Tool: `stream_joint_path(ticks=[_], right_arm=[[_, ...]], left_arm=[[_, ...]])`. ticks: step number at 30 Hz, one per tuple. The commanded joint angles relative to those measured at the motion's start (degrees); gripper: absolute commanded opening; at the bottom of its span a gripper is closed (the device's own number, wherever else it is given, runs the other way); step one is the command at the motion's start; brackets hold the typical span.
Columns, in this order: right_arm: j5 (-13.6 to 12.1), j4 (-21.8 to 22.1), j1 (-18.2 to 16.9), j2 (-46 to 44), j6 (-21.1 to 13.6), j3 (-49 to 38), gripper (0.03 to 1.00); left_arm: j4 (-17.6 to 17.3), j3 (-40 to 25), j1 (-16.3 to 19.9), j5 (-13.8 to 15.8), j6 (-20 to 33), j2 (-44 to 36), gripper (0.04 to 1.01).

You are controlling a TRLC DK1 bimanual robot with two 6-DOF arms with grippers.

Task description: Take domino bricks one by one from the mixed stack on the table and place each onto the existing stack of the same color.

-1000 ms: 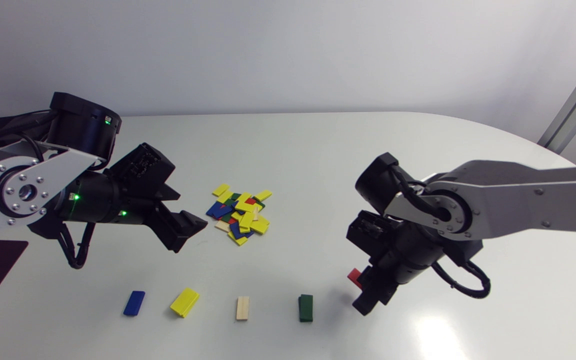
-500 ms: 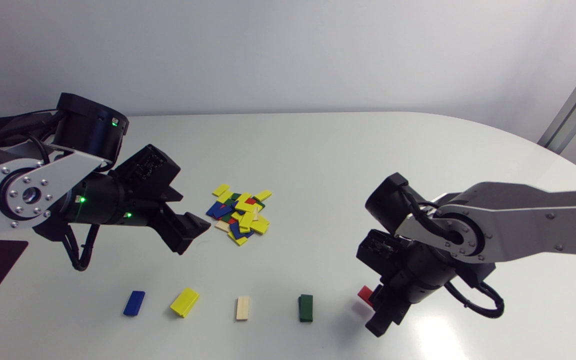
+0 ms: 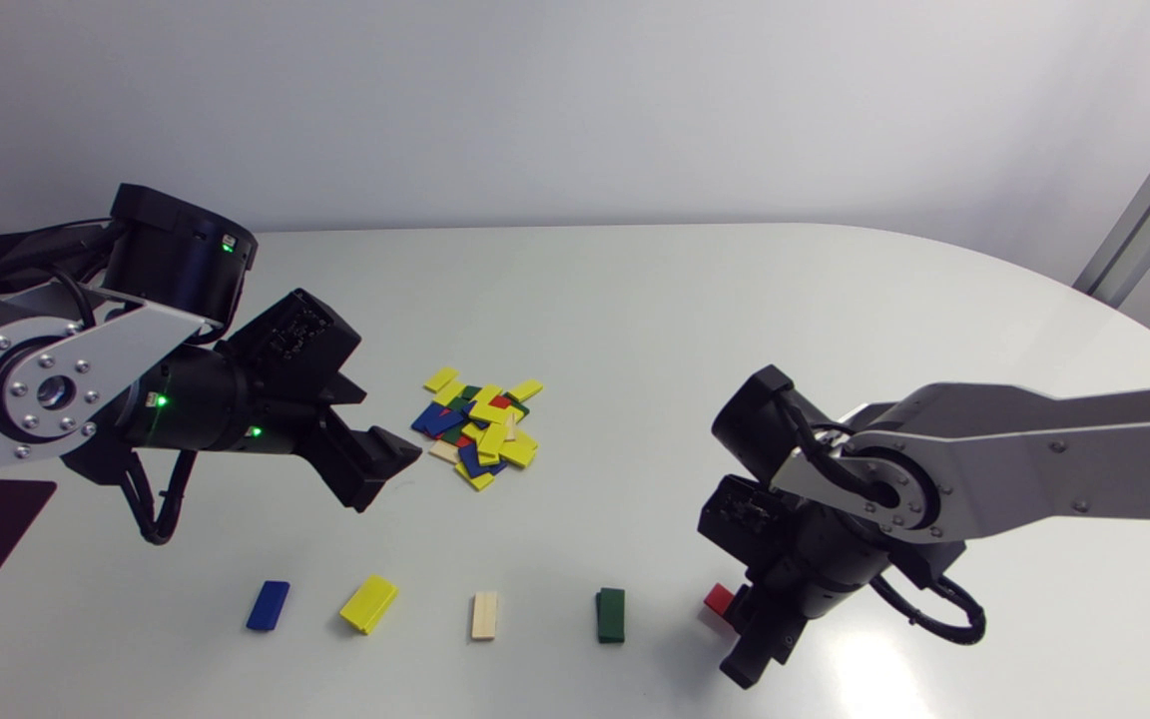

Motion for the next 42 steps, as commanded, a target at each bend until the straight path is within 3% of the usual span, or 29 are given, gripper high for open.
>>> stream_joint_path(ticks=[1, 8, 10, 19, 23, 27, 29, 33, 40, 42], right_arm=[[-0.11, 0.16, 0.28, 1.35, -1.12, -1.79, 0.354], [-0.2, 0.16, 0.45, 1.61, -0.77, -0.91, 0.38], [-0.03, -0.1, 0.28, 1.17, -1.12, -0.47, 0.49], [0.41, -3.0, 0.45, -2.43, -7.37, 2.34, 0.508], [-1.52, -3.36, 1.59, -1.29, -10.27, 3.4, 0.507], [-3.54, -2.83, 1.68, 1.08, -16.15, 4.01, 0.485], [-3.72, -1.95, 1.59, 2.4, -19.58, 4.54, 0.415], [-6.09, -2.74, 0.98, 5.3, -26.53, 5.68, 0.413], [-6.44, -3.27, 2.03, 8.2, -32.41, 6.47, 0.413], [-6.35, -3.53, 1.59, 8.29, -35.58, 6.39, 0.421]], left_arm=[[-0.51, -0.42, -0.64, -0.32, -1.74, -0.66, 1.003], [-0.59, 0.02, -1.78, -1.02, -2.18, -0.66, 1.003], [-0.68, 0.02, -1.78, -1.11, -2.18, -0.66, 1.003], [-0.95, 0.02, -1.78, -1.11, -2.18, -0.84, 1.003], [-1.03, 0.1, -1.78, -1.11, -2.27, -0.92, 1.003], [-1.03, -0.16, -1.87, -1.11, -2.18, -0.92, 1.003], [-1.03, -0.25, -1.78, -1.11, -2.18, -1.01, 1.003], [-1.03, -0.16, -1.78, -1.11, -2.09, -1.1, 1.003], [-1.03, -0.07, -1.34, -1.11, -1.92, -1.1, 1.003], [-0.95, -0.16, -1.34, -1.11, -1.92, -1.1, 1.003]])
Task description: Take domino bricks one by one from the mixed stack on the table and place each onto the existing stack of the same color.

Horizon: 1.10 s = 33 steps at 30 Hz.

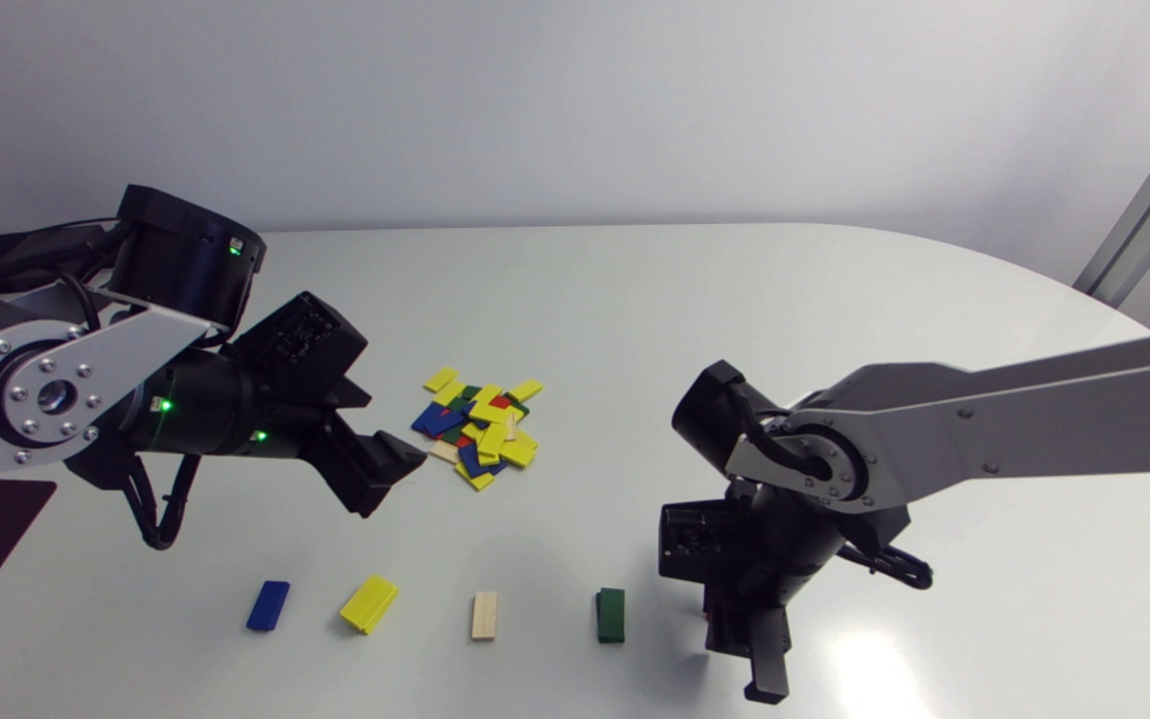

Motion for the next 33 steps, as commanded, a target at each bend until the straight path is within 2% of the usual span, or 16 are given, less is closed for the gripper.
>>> stream_joint_path(ticks=[1, 2, 4, 5, 11, 16, 20, 26, 33], right_arm=[[-0.28, -1.57, -0.13, 1.01, -5.31, 0.35, 0.43], [-0.1, -2.09, -0.22, 0.13, -6.81, -0.09, 0.536], [0.78, -2.97, -0.22, -2.33, -9.18, -1.05, 0.9], [1.39, -3.5, -0.22, -3.47, -10.41, -1.58, 0.97], [3.76, -4.99, -2.16, -9.01, -17.53, -3.87, 0.97], [6.93, 0.72, -2.24, -10.06, -21.66, -9.32, 0.97], [9.21, 5.73, -1.01, -10.94, -24.74, -12.83, 0.97], [9.74, 4.5, -0.31, -13.14, -29.04, -11.25, 0.97], [9.3, -1.48, -1.54, -11.82, -34.32, -5.36, 0.97]], left_arm=[[-0.33, -0.25, 0.08, -0.47, -1.09, -0.66, 1.003], [-0.33, -0.25, 0.08, -0.47, -1.09, -0.66, 1.003], [-0.25, -0.25, 0.26, -0.47, -1.0, -0.4, 1.003], [-0.25, -0.34, 0.34, -0.47, -0.91, -0.31, 1.003], [0.46, -0.51, 0.61, -0.47, -0.74, 0.74, 1.003], [0.72, -0.25, 0.43, -0.47, -0.91, 1.71, 1.003], [0.98, 0.1, 0.26, -0.47, -1.09, 2.85, 1.003], [1.77, 0.37, 0.26, -0.56, -1.09, 4.7, 1.003], [2.04, 1.95, -0.01, -0.82, -1.7, 7.25, 1.003]])
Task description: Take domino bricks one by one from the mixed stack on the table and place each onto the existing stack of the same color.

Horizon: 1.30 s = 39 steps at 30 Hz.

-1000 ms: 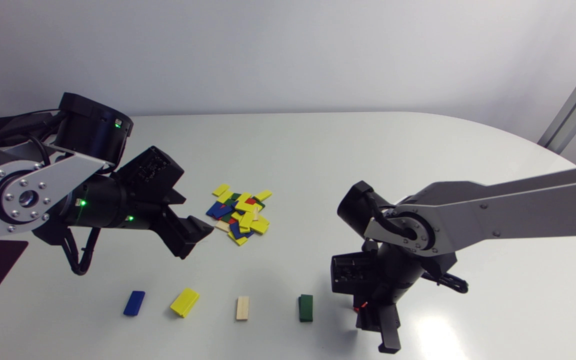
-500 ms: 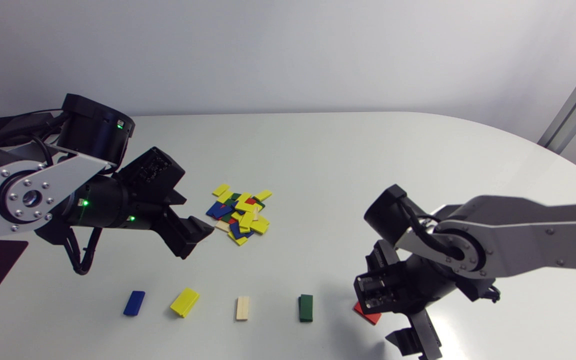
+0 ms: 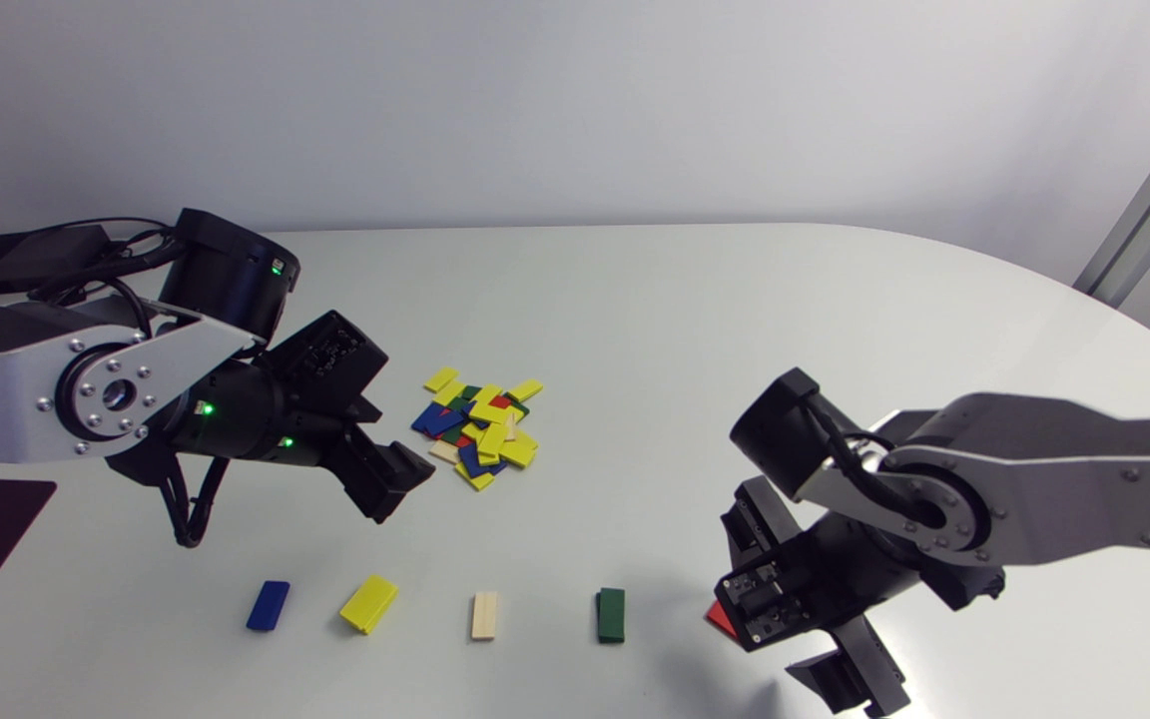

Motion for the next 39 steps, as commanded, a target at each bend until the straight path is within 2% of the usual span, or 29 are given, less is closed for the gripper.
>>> stream_joint_path(ticks=[1, 10, 18, 26, 34, 39], right_arm=[[-0.36, -2.51, -0.75, 1.32, -4.02, 2.73, 0.97], [-3.44, -4.71, -1.11, 2.99, -10.26, 5.02, 0.97], [-4.14, -5.41, -0.93, 4.92, -15.27, 5.37, 0.97], [-4.67, -6.29, 0.65, 7.47, -17.91, 8.62, 0.97], [-4.67, -6.82, 0.74, 9.84, -20.02, 9.23, 0.97], [-4.93, -4.18, 0.74, 10.55, -20.99, 7.48, 0.97]], left_arm=[[0.53, 1.84, -0.05, -0.54, -1.49, 1.98, 1.003], [1.32, 2.28, -0.05, -0.63, -1.84, 4.0, 1.003], [1.76, 1.67, -0.49, -0.63, -2.19, 4.27, 1.003], [1.85, 1.49, -0.4, -0.63, -2.28, 4.27, 1.003], [1.85, 0.87, -0.4, -0.63, -2.54, 3.65, 1.003], [2.46, 0.7, -0.58, -0.63, -2.54, 4.0, 1.003]])
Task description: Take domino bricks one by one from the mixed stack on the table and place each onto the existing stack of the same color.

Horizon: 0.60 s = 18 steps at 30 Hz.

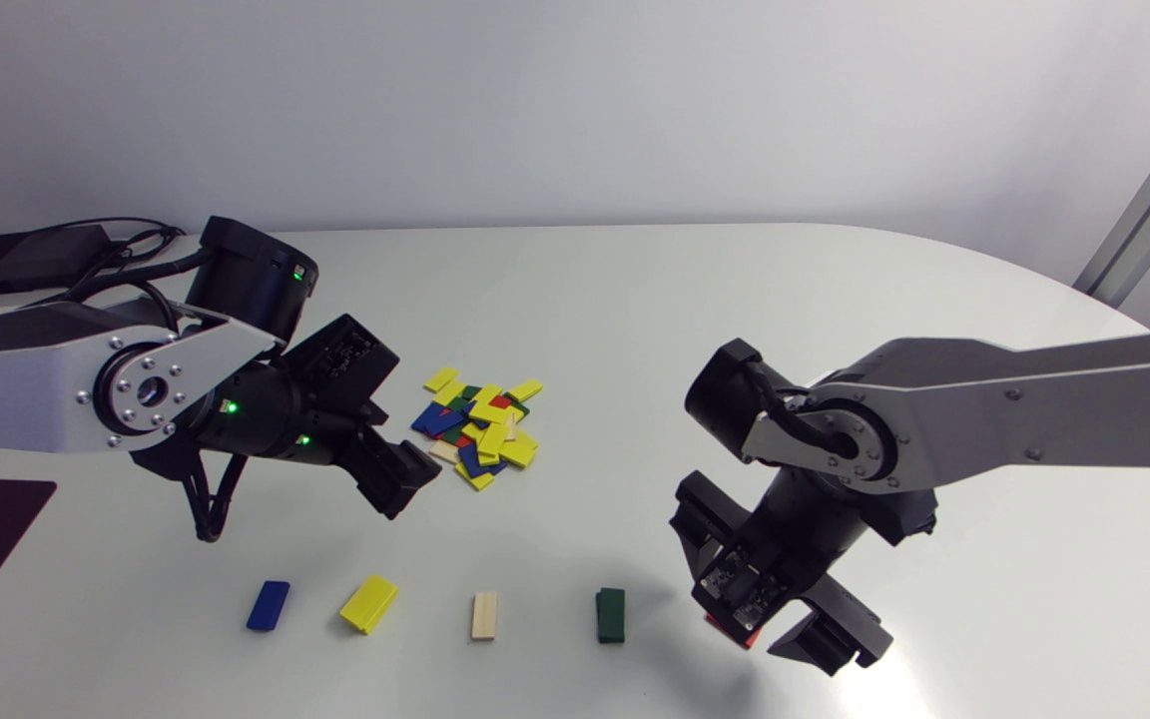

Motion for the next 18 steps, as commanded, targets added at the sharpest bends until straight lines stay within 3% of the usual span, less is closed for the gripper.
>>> stream_joint_path(ticks=[1, 4, 18], right_arm=[[-0.23, 1.07, 0.41, 1.74, -2.82, -1.64, 0.97], [-0.23, 2.74, 0.41, 2.44, -3.09, -1.64, 0.97], [-0.23, 3.0, 0.5, 4.46, -3.35, -2.69, 0.966]], left_arm=[[0.87, 0.06, -0.47, -0.1, -1.43, 1.01, 1.003], [1.13, -0.11, -0.56, -0.1, -1.43, 1.19, 1.003], [2.72, -0.9, -0.47, -0.02, -1.51, 1.71, 1.003]])
